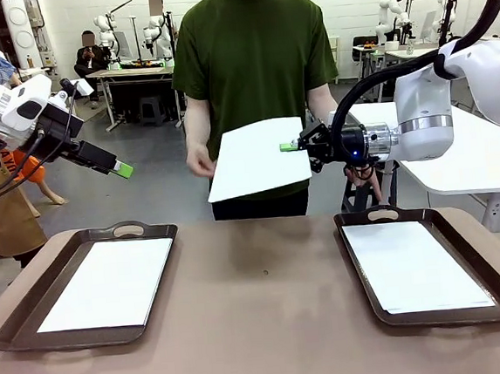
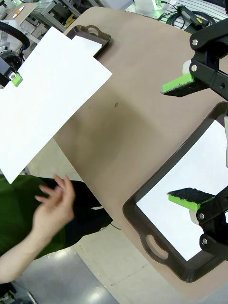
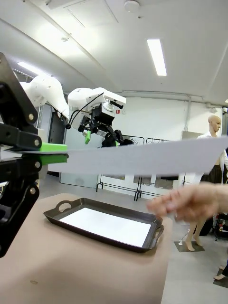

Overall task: Sort the A4 documents.
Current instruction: Place the A4 Paper in the designated Handle tray.

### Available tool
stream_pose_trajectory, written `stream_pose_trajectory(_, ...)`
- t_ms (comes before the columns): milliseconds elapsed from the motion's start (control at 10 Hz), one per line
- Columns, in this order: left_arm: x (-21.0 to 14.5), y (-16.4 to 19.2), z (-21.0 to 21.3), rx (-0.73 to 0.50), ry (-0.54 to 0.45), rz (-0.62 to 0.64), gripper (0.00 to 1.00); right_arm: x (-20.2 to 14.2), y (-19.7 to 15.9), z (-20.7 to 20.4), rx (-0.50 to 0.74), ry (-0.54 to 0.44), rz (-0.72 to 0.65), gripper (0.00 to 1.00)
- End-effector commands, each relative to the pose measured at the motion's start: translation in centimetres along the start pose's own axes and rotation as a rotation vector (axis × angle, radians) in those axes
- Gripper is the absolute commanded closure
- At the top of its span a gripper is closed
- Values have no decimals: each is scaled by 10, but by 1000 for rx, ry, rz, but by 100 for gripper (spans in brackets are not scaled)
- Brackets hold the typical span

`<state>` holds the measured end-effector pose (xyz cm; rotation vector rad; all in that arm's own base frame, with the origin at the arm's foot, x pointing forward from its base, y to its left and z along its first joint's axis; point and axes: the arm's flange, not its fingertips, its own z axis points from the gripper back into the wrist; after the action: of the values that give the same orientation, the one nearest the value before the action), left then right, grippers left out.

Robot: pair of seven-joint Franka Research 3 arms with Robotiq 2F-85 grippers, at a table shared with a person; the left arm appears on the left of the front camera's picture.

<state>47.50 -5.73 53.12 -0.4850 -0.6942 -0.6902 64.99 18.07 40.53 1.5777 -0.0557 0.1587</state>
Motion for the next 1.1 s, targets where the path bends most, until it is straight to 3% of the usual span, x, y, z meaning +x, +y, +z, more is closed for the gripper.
stream_pose_trajectory(0,-1,1,1,-4,-9,-2,0,-18,18,29,102,86,133,99)
stream_pose_trajectory(100,-1,1,1,-4,-9,-2,0,-32,31,56,53,125,216,99)
stream_pose_trajectory(400,-1,1,1,-4,-9,-2,0,-52,39,123,56,188,231,99)
stream_pose_trajectory(1000,-1,1,1,-4,-9,-2,0,-93,-30,154,36,230,80,99)
